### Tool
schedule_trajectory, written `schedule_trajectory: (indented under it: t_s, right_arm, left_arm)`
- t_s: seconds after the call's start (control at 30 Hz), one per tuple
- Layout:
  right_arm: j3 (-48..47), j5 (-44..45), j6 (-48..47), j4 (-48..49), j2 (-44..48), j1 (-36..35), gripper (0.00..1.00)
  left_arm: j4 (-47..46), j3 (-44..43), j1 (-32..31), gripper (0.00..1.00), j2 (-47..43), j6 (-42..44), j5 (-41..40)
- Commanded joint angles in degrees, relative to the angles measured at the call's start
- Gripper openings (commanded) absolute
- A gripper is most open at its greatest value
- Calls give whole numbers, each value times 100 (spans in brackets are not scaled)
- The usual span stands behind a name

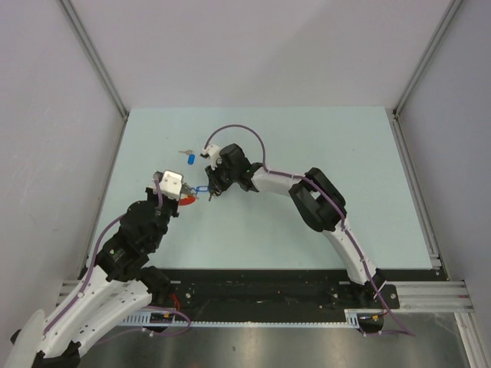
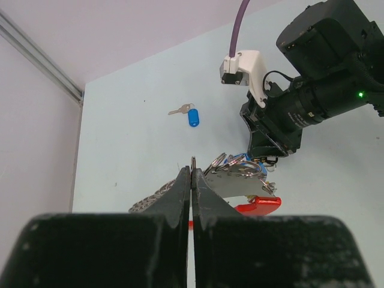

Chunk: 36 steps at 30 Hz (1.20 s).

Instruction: Put the keys on the keyring

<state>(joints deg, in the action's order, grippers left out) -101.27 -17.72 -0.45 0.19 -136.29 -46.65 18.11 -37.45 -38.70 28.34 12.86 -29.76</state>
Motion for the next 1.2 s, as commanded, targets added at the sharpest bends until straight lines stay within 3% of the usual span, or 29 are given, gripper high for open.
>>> schedule_trajectory:
  t_s: [0.0,0.07,0.2,0.37,0.73,1.17]
  right_arm:
    - [-217,-276,18,69,-56,77,21]
    - [-191,-338,19,96,-47,104,17]
    - [-121,-399,18,69,119,130,0]
    - [502,-540,-34,209,848,218,0]
    - [2882,-286,-210,491,3141,561,0]
    - [5459,356,141,2160,4179,596,0]
  left_arm:
    - [-334,-17,47,0,-65,-109,110]
    - [-334,-17,47,0,-56,-109,137]
    - [-334,-17,47,0,-65,-108,154]
    - [-352,-25,47,0,-83,-100,356]
    - [-326,-52,47,1,-188,-82,761]
    - [-317,-69,47,0,-215,-126,989]
